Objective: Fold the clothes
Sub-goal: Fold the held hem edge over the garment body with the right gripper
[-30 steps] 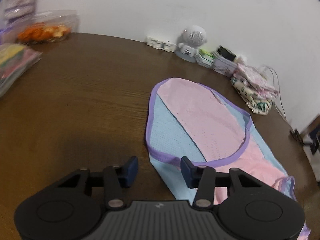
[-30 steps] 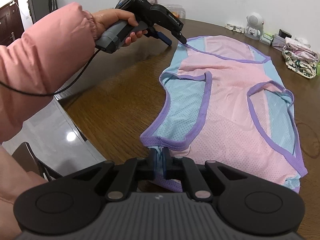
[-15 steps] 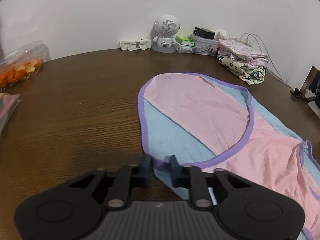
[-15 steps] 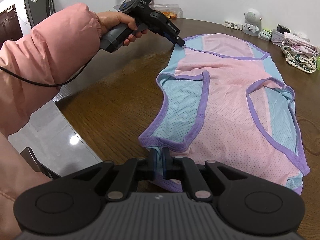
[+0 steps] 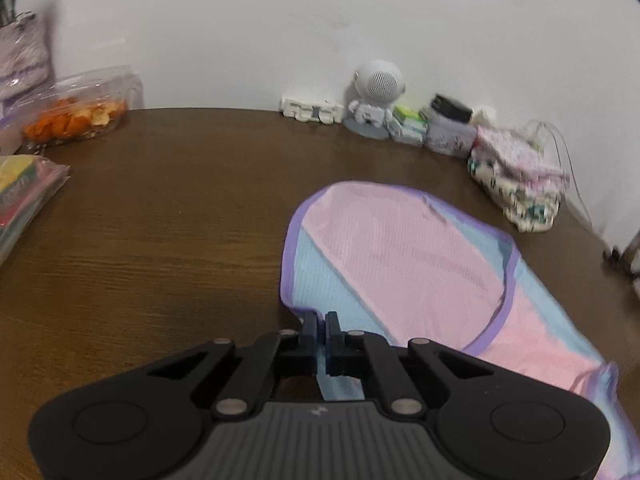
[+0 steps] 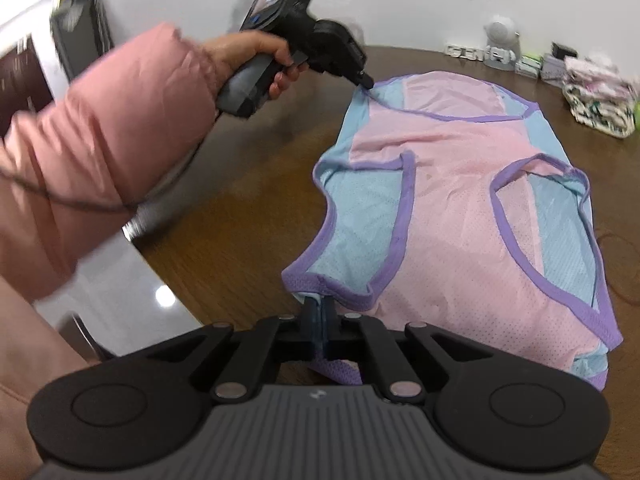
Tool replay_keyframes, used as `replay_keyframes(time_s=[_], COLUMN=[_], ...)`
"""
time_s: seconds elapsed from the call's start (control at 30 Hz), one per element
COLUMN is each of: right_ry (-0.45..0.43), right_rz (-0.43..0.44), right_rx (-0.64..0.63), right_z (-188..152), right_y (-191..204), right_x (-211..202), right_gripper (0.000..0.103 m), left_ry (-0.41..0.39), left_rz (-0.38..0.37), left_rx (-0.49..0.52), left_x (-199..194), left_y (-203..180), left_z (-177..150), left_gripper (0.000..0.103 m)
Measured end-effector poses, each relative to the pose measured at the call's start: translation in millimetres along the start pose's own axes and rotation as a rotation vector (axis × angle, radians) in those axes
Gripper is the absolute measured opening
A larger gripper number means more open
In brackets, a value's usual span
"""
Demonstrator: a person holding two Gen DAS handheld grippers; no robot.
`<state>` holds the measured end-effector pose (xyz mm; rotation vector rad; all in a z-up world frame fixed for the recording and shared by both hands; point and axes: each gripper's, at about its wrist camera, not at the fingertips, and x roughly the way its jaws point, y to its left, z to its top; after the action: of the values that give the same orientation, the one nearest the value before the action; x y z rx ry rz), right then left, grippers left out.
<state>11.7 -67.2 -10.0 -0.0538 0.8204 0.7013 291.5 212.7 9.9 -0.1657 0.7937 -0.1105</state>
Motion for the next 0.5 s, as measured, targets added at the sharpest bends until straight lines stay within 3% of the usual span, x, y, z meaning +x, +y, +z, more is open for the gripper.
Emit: replay_keyframes(time_s=[0.23,0.4,0.5], right_ry=[-0.138,-0.147,-0.133], right_rz=[0.115,0.163,0.187], right_rx=[0.246,0.417,0.425], right_z=[-10,-38,-44], right_y=[-51,-96,-108], right_x=[-33,-38,-34], right_gripper=[0.001,0.001,0.001], left_ry=[-0.022,0.021,0.063], left_rz=[0.011,0.057,0.074], left_rx=[-0.029,0.076,0.106], left_x=[-4,34,62], left_y=[-46,-103,-121], left_z=[50,65,59], left_gripper=[0.002,0.002,0.002])
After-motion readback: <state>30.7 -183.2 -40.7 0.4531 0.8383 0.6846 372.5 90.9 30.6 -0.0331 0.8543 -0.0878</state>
